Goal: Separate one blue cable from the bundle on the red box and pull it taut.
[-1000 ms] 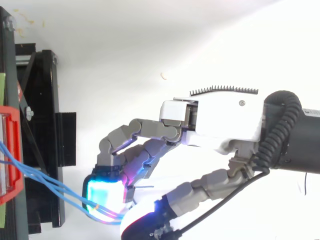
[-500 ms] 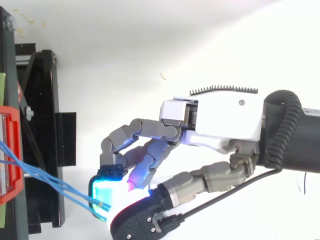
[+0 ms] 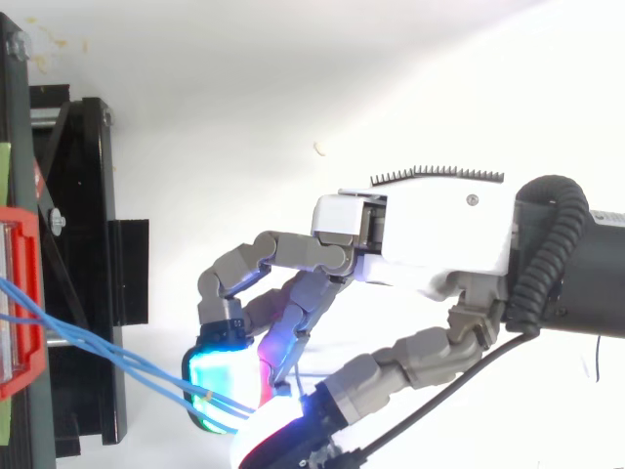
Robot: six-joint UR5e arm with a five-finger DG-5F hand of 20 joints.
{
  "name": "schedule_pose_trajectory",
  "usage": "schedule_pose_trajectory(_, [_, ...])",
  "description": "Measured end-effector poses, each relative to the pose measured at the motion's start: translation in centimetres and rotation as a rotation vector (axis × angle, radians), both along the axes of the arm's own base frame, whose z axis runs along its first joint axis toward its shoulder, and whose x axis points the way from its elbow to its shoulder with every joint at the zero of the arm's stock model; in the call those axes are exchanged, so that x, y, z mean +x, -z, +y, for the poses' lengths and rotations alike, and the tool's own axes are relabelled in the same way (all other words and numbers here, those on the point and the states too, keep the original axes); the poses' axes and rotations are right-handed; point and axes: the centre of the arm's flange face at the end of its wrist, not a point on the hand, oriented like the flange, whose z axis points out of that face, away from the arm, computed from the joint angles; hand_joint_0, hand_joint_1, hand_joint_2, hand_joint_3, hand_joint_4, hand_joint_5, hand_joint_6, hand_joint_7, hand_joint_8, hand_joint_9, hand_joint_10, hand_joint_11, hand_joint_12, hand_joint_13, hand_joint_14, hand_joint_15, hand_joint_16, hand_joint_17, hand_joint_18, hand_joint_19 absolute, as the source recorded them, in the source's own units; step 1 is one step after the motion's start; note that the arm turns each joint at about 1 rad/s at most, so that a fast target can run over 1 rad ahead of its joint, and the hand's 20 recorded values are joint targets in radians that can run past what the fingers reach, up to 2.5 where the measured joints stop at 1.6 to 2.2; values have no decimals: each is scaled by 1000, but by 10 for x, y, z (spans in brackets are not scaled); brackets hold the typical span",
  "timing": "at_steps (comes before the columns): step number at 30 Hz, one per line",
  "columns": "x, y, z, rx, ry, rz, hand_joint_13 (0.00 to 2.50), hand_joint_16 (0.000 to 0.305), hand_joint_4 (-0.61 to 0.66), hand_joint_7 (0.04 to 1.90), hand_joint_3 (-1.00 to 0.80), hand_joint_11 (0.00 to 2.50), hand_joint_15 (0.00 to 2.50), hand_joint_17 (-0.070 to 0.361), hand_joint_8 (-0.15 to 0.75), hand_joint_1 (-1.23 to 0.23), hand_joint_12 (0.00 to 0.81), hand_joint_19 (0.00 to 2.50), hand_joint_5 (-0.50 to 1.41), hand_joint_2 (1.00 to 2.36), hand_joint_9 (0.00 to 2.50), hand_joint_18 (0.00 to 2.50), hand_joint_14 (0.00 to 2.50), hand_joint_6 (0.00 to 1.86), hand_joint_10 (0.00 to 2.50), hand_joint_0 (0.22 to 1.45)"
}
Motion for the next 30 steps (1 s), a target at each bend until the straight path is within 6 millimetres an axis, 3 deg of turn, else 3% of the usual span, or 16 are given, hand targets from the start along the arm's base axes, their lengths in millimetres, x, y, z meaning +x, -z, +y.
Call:
schedule_pose_trajectory(8, [0,0,0,0,0,-1,565,52,-75,1200,-265,682,254,117,317,-962,382,519,-166,1018,879,736,9,889,17,720])
schedule_pose_trajectory(15, [0,0,0,0,0,-1,472,53,34,1120,-382,660,233,118,297,-994,378,494,-190,1011,749,621,8,867,15,796])
schedule_pose_trajectory(16, [0,0,0,0,0,-1,475,53,52,1077,-500,649,224,118,295,-985,377,477,-189,1000,743,634,7,868,16,751])
schedule_pose_trajectory(18, [0,0,0,0,0,-1,475,52,65,1061,-500,653,228,118,300,-960,375,487,-186,1000,755,634,7,861,14,714])
schedule_pose_trajectory(19, [0,0,0,0,0,0,479,53,91,1097,-500,660,236,118,317,-905,381,514,-178,1000,800,633,8,844,15,619])
schedule_pose_trajectory(22, [0,0,0,0,0,-1,524,56,139,1114,-500,653,241,127,347,-752,406,542,-150,1000,894,683,6,823,17,522])
schedule_pose_trajectory(25, [0,0,0,0,0,-1,560,56,137,1111,-500,655,247,126,358,-647,410,549,-135,1000,947,703,7,809,17,521])
schedule_pose_trajectory(30, [0,0,0,0,-1,0,568,54,119,1127,-500,652,250,122,353,-621,396,564,-124,1000,986,713,7,791,17,554])
